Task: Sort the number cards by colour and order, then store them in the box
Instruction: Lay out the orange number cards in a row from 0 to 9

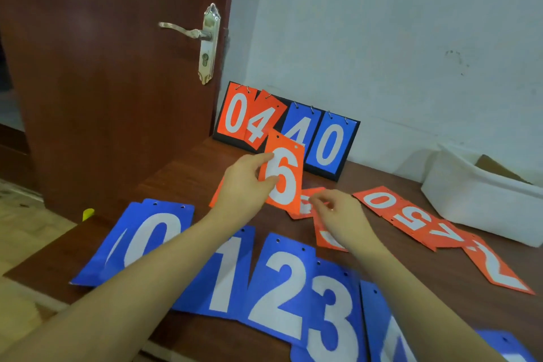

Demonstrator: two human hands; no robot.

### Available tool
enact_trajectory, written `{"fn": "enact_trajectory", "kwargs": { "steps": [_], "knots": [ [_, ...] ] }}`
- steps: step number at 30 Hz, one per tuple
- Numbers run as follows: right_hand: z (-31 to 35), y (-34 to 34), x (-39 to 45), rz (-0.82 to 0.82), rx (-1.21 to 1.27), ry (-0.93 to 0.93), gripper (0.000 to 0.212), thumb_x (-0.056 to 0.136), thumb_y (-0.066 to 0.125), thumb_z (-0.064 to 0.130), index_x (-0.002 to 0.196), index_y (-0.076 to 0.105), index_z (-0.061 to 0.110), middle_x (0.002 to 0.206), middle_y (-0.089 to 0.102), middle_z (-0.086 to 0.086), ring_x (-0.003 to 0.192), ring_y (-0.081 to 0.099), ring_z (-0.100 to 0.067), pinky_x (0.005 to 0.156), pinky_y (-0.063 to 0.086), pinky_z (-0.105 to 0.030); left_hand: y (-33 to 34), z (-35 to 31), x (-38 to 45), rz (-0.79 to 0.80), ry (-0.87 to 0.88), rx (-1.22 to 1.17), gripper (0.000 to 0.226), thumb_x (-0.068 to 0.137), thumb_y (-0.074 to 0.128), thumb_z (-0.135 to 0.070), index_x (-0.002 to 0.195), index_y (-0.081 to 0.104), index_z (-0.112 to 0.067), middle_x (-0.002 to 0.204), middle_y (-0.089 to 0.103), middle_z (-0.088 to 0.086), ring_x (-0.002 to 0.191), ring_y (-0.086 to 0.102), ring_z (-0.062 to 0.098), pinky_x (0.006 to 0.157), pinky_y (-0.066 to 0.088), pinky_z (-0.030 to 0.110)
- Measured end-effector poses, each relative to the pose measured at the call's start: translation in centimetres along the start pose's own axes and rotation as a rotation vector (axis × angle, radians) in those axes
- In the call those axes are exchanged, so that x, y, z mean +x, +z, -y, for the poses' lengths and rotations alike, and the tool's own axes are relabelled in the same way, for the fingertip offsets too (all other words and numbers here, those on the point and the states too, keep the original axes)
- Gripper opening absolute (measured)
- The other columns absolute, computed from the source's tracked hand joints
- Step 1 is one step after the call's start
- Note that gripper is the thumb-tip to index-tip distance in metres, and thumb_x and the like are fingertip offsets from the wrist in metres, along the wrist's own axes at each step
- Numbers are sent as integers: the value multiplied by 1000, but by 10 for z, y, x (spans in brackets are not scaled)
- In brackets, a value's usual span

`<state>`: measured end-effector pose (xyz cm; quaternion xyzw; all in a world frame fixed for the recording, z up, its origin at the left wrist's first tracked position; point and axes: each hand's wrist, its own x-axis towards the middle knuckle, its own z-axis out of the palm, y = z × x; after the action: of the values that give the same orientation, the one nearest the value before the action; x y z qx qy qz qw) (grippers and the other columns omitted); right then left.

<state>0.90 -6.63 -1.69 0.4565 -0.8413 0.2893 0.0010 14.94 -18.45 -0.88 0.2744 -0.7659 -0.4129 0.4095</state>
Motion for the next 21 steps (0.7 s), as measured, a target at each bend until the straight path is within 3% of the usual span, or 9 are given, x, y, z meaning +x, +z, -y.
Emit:
{"fn": "enact_trajectory", "kwargs": {
  "steps": [2,4,9,12,14,16,18,21],
  "knots": [
    [-20,-6,-6,199,-301,7,33,96,43,41,126,55,34,132,56,8,121,50,-17,104,35,-40,9,-5,-3,13,-8,29,47,87,62,-19,132,48,-16,132,50,4,118,51,19,88,47,25],
    [-32,-12,-9,310,-371,31,40,96,40,45,135,43,39,143,44,10,129,43,-16,109,24,-42,21,-12,-5,39,-3,47,48,87,62,-18,132,48,-15,131,51,5,116,52,19,85,45,23],
    [-67,-36,-14,334,-290,149,40,98,38,40,138,37,44,149,35,10,135,34,-17,110,15,-44,49,-32,-10,73,-9,32,49,87,62,-18,133,47,-15,130,51,5,119,51,21,95,47,33],
    [-90,-54,-27,289,-368,176,39,98,36,42,137,37,46,151,30,6,139,26,-21,109,16,-48,66,-43,-17,108,-8,18,50,86,62,-19,134,46,-16,131,50,3,120,50,20,93,46,30],
    [-101,-69,-37,163,-256,196,36,97,38,42,132,45,41,142,42,3,131,37,-21,109,22,-47,80,-50,-25,150,5,-4,52,86,63,-18,134,45,-16,130,50,2,117,52,18,89,46,28],
    [-105,-83,-49,43,51,186,33,96,43,41,126,52,32,127,56,1,117,51,-17,105,35,-43,96,-59,-33,195,41,-20,52,85,63,-17,134,45,-16,129,51,2,112,52,15,89,46,26],
    [-103,-96,-64,-25,336,185,37,93,51,37,127,50,24,112,62,0,103,58,-15,91,44,-31,114,-72,-44,246,66,-40,52,85,63,-18,134,46,-17,128,50,-1,110,50,14,92,47,28],
    [-105,-113,-87,-168,501,156,40,87,63,20,125,50,23,92,65,-3,85,63,-13,74,47,-18,140,-92,-61,296,95,-85,52,85,64,-19,133,46,-19,128,49,-3,115,49,13,98,44,31]
  ]
}}
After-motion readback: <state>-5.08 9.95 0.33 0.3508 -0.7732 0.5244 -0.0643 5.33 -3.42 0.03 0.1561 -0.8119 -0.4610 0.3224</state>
